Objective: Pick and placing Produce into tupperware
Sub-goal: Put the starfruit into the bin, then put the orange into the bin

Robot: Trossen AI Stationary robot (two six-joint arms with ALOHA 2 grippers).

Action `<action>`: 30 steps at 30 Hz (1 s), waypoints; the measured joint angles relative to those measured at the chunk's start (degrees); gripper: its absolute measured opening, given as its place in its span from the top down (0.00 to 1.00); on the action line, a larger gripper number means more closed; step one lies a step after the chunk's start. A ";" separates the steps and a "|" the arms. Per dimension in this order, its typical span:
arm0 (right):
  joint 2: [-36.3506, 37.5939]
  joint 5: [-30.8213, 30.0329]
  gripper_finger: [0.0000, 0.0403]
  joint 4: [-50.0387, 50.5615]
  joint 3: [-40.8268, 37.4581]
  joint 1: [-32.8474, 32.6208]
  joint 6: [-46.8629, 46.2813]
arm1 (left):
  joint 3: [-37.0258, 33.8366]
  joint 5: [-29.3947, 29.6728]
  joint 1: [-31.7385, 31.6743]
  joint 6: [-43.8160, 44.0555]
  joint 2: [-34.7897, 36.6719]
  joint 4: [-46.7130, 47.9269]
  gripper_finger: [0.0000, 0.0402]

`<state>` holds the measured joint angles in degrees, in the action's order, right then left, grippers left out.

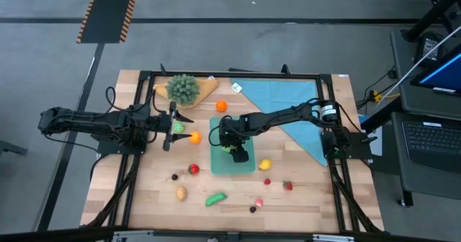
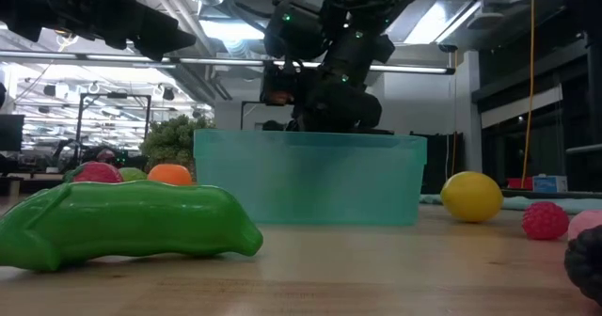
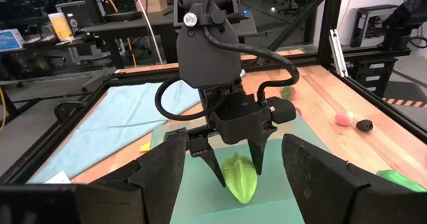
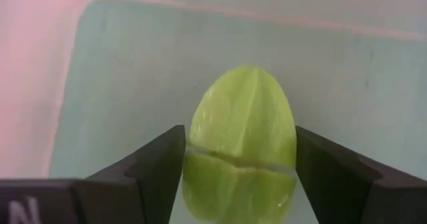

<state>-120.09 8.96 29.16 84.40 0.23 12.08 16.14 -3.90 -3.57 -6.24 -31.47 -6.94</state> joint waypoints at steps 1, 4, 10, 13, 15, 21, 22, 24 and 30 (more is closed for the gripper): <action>0.00 -0.01 0.34 -0.07 0.29 0.00 -0.05 | 0.00 -0.02 -0.02 0.00 0.00 0.00 0.40; 0.09 0.01 0.34 0.02 0.54 0.00 -1.33 | 0.00 -0.01 -0.01 0.00 -0.01 0.00 0.40; 0.09 0.01 0.34 0.11 0.54 0.00 -1.54 | 0.00 -0.01 -0.01 0.00 -0.01 0.00 0.40; 0.31 0.00 0.34 -0.07 0.54 0.00 -1.53 | 0.00 -0.02 -0.02 0.00 -0.02 0.00 0.40; 0.67 0.01 0.34 -0.16 0.54 0.00 -1.53 | 0.00 0.00 0.00 0.00 -0.02 0.00 0.40; 5.13 -0.01 0.34 0.68 0.52 0.00 -1.13 | 0.00 -0.01 -0.01 0.01 0.00 -0.01 0.40; 5.93 0.01 0.34 0.87 0.52 0.00 -0.89 | 0.00 0.00 0.00 0.00 -0.02 0.00 0.40; 7.68 0.01 0.34 1.08 0.52 0.00 0.20 | 0.00 0.00 0.00 0.01 0.00 0.00 0.40; 12.01 0.01 0.34 -1.49 -2.30 0.23 1.75 | 0.00 0.00 0.00 0.01 0.00 0.00 0.40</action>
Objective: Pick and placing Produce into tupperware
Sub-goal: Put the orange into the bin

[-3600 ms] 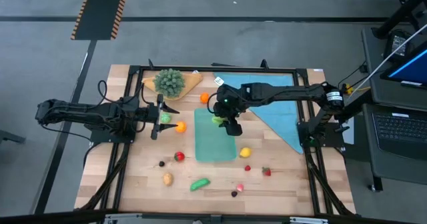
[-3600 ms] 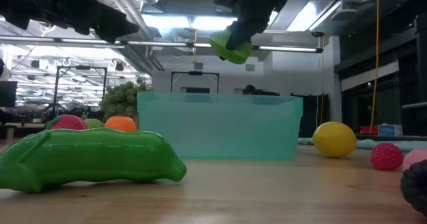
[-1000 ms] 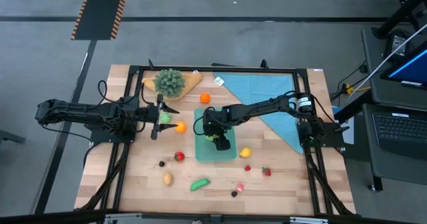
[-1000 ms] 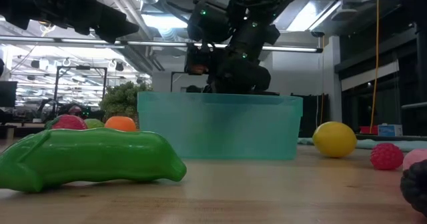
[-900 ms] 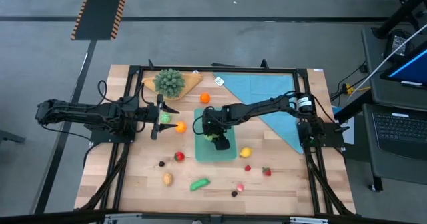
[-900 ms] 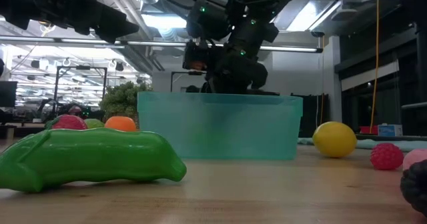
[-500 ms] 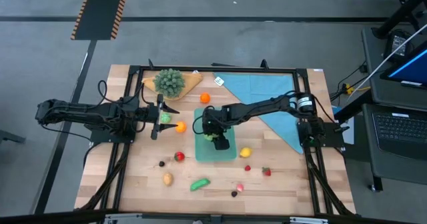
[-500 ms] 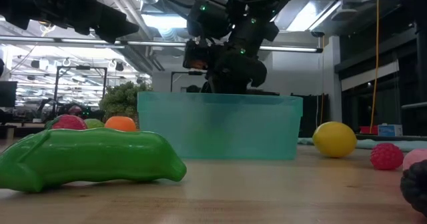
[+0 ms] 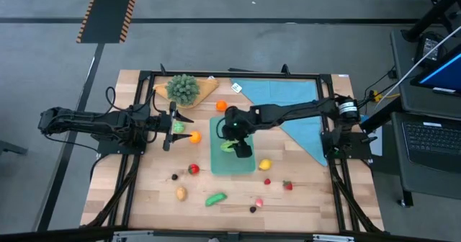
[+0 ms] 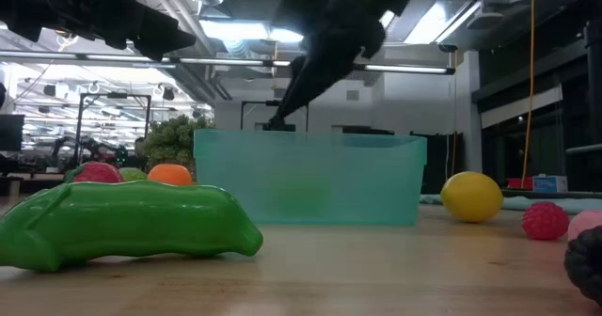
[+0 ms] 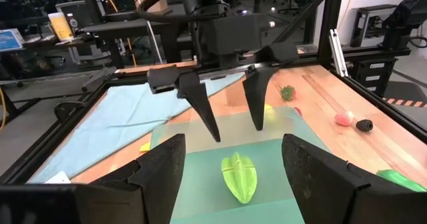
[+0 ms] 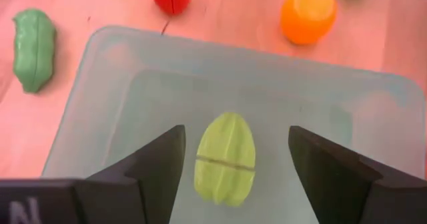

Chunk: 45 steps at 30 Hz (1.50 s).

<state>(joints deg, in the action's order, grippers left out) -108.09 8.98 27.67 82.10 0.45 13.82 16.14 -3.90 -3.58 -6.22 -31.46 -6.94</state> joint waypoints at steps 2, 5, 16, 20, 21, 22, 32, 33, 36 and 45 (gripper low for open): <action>1.83 0.01 0.34 -4.13 -3.59 0.42 -0.27 | 0.00 -0.01 0.00 -0.02 -0.02 0.01 0.40; 5.55 0.04 0.34 -9.46 -10.07 1.69 -1.54 | 0.00 -0.01 -0.01 -0.01 -0.02 0.03 0.40; 26.38 0.07 0.34 -34.72 -35.55 2.80 -3.45 | 0.00 0.00 -0.04 0.00 -0.02 0.02 0.40; 32.65 -0.02 0.34 -47.06 -45.99 2.76 -4.43 | 0.00 0.00 -0.04 0.00 -0.02 0.04 0.40; 33.97 0.07 0.34 -49.83 -48.36 2.75 -5.03 | 0.00 0.02 -0.04 0.00 -0.02 0.00 0.40; 35.25 0.08 0.34 -52.24 -50.47 2.75 -6.13 | 0.00 0.00 -0.04 -0.01 0.00 -0.07 0.40; 47.49 0.02 0.34 -55.97 -61.63 2.83 -9.08 | 0.00 0.04 -0.04 0.00 -0.01 -0.28 0.40; 48.95 0.04 0.34 -55.95 -62.26 2.94 -8.95 | 0.00 0.04 -0.04 0.00 0.00 -0.37 0.40; 53.55 0.06 0.34 -53.93 -64.28 4.20 -8.93 | 0.00 0.06 -0.04 0.00 -0.02 -0.54 0.40; 62.33 -0.03 0.34 -51.09 -68.78 6.29 -12.07 | 0.00 0.39 -0.04 0.05 -0.02 -1.66 0.40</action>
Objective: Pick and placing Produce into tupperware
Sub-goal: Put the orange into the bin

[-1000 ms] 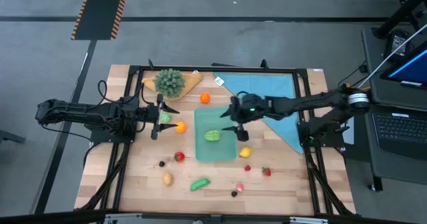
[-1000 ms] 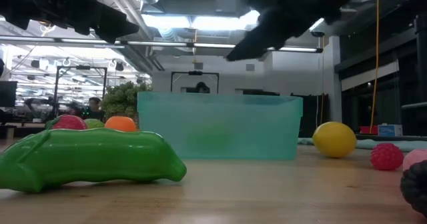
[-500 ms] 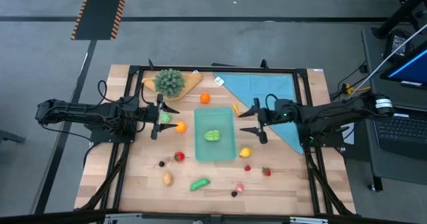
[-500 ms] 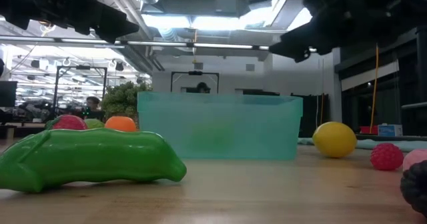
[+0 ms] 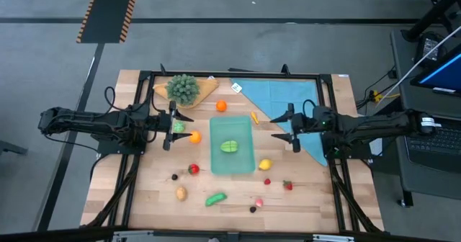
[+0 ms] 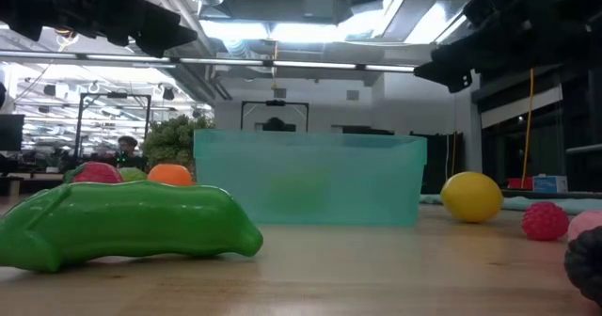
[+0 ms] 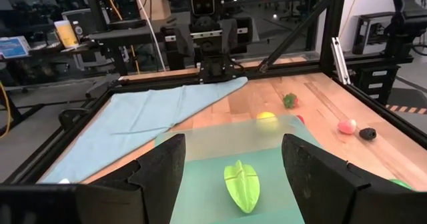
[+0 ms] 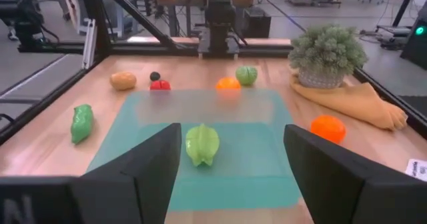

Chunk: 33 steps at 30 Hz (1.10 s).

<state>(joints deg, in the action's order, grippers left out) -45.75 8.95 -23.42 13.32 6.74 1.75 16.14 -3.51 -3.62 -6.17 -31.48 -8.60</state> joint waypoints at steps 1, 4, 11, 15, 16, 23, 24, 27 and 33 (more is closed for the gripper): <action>0.17 0.00 0.34 0.02 0.00 0.00 -0.13 | 0.00 0.00 0.00 0.00 0.01 0.02 0.40; 0.13 0.02 0.34 0.13 -0.02 0.00 -1.98 | 0.00 0.00 0.00 0.02 0.00 0.26 0.40; 0.11 0.00 0.34 0.05 -0.02 0.00 -1.48 | 0.00 0.02 0.00 1.35 0.00 0.29 0.40; 0.11 -1.17 0.34 -0.86 -0.02 0.00 -1.56 | 0.00 0.04 0.00 5.61 0.02 0.31 0.40; 0.11 -1.63 0.34 -1.18 -0.02 0.00 -1.53 | 0.00 0.04 0.00 6.27 0.00 0.33 0.40; 0.08 -1.86 0.34 -1.14 -0.02 0.00 -1.54 | 0.00 1.62 0.01 5.94 0.02 0.20 0.40; 0.08 -1.86 0.34 -1.14 -0.02 0.00 -1.53 | 0.00 1.62 0.02 5.92 0.02 0.20 0.40; 0.08 -1.91 0.34 -1.06 -0.02 0.00 -1.51 | 0.00 1.62 0.02 5.81 0.02 0.20 0.40; 0.08 -1.99 0.34 -0.85 -0.02 0.00 -1.51 | 0.00 1.59 0.02 5.63 0.02 0.00 0.40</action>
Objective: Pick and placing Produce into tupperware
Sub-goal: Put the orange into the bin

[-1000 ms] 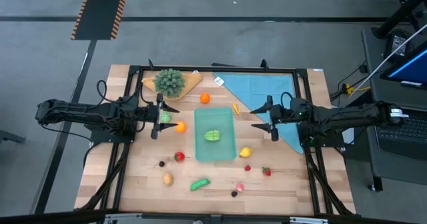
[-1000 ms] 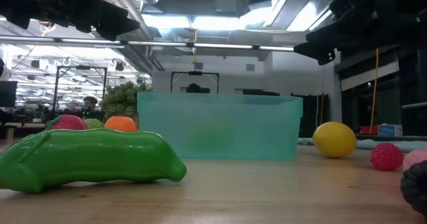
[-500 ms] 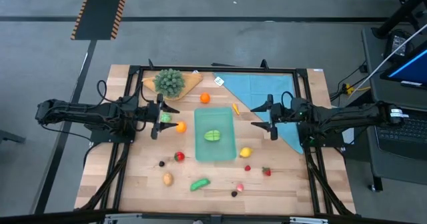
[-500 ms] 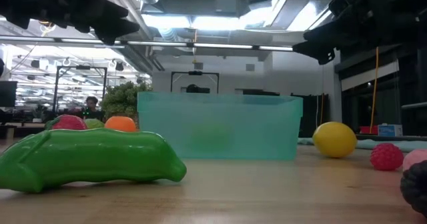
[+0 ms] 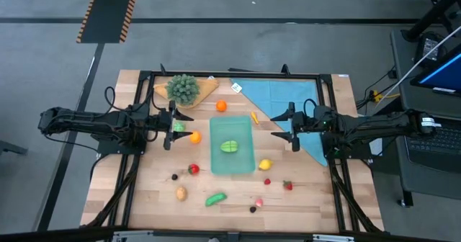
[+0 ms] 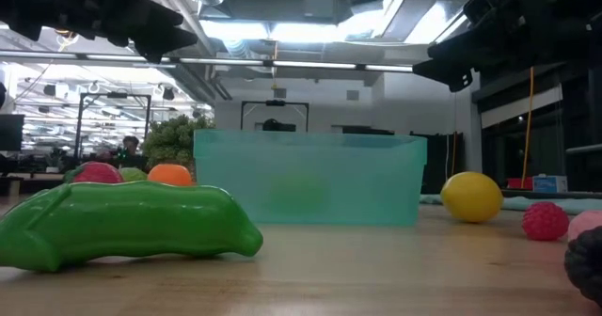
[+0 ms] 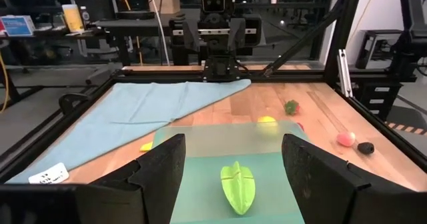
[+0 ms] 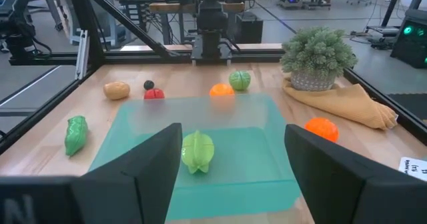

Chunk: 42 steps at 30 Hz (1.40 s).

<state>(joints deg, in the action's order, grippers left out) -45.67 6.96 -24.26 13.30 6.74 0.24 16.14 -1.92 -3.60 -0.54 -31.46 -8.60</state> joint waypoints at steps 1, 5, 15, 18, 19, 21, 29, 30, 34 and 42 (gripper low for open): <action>0.00 0.02 0.34 -0.01 0.00 0.00 0.00 | 0.00 0.00 0.00 -0.01 0.00 0.00 0.40; 0.00 0.02 0.34 -0.01 0.00 0.00 -0.05 | 0.00 -0.02 0.00 -0.02 -0.02 0.03 0.37; -0.02 0.02 0.34 -0.05 0.00 -0.02 -0.16 | 0.00 -0.02 0.00 0.04 -0.84 -0.19 0.17; -0.02 0.02 0.34 -0.05 0.00 -0.02 -0.10 | 0.00 0.99 0.02 0.34 -0.92 -0.83 0.11; -0.02 0.02 0.34 -0.06 0.00 -0.02 -0.07 | 0.01 1.81 0.00 0.66 -0.90 -1.62 0.10; -0.02 0.02 0.34 -0.09 0.00 -0.02 -0.03 | 0.92 3.24 0.00 0.05 -1.06 -1.13 0.09; -0.02 0.02 0.34 -0.10 0.00 0.00 0.14 | 8.98 4.23 0.13 -2.16 -7.43 10.47 0.09; -0.02 0.02 0.34 -0.10 0.00 0.00 0.16 | 10.12 4.27 0.13 -2.11 -8.66 12.18 0.09; -0.02 0.02 0.34 -0.08 0.00 0.00 0.21 | 14.78 4.29 0.13 -1.50 -13.78 18.59 0.08; -0.02 0.04 0.34 0.04 0.02 0.00 0.23 | 24.90 4.29 0.13 -1.13 -23.05 32.40 0.08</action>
<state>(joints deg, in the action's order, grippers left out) -45.69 7.01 -24.23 13.32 6.74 0.47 41.04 2.37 -3.46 -1.66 -54.52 23.80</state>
